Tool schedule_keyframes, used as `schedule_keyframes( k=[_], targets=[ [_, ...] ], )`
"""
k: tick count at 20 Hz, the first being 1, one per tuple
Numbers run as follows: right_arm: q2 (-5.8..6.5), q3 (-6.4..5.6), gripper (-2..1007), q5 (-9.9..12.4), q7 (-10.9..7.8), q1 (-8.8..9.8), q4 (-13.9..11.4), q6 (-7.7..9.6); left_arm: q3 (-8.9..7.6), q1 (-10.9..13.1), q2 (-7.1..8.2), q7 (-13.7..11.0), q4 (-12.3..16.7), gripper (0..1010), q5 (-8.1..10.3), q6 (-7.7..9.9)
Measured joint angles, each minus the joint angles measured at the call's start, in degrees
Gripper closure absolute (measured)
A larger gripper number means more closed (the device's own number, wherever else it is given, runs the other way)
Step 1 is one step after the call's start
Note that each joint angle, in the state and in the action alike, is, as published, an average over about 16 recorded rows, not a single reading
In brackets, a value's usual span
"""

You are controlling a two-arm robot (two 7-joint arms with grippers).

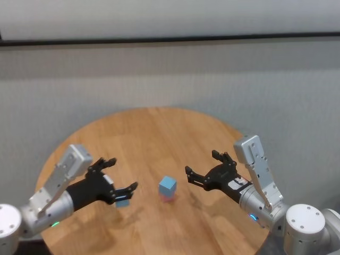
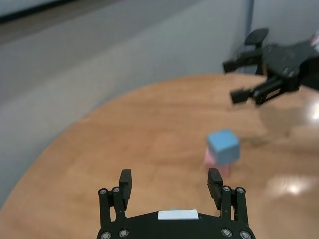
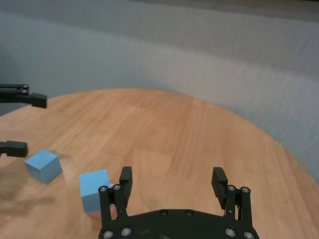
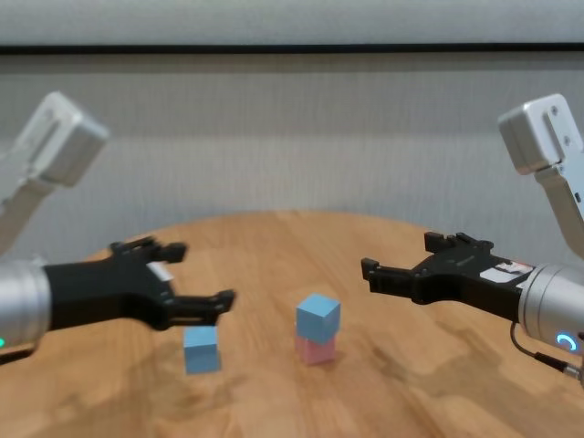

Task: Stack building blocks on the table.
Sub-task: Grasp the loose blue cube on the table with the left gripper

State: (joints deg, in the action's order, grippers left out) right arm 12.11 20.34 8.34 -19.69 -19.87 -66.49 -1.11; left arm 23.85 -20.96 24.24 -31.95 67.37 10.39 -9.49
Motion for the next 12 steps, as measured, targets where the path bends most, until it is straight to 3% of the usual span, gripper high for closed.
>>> schedule_keyframes(
  k=[7,12],
  targets=[
    [-0.02,-0.03,1,0.05,-0.04,0.01,0.01,-0.08,-0.94,1.37,1.23,-0.09,-0.61,7,0.85,0.67],
    [-0.05,-0.08,1,0.15,-0.08,0.04,0.00,-0.23,-1.06,1.47,1.14,-0.77,-2.14,7,1.58,0.80]
  ],
)
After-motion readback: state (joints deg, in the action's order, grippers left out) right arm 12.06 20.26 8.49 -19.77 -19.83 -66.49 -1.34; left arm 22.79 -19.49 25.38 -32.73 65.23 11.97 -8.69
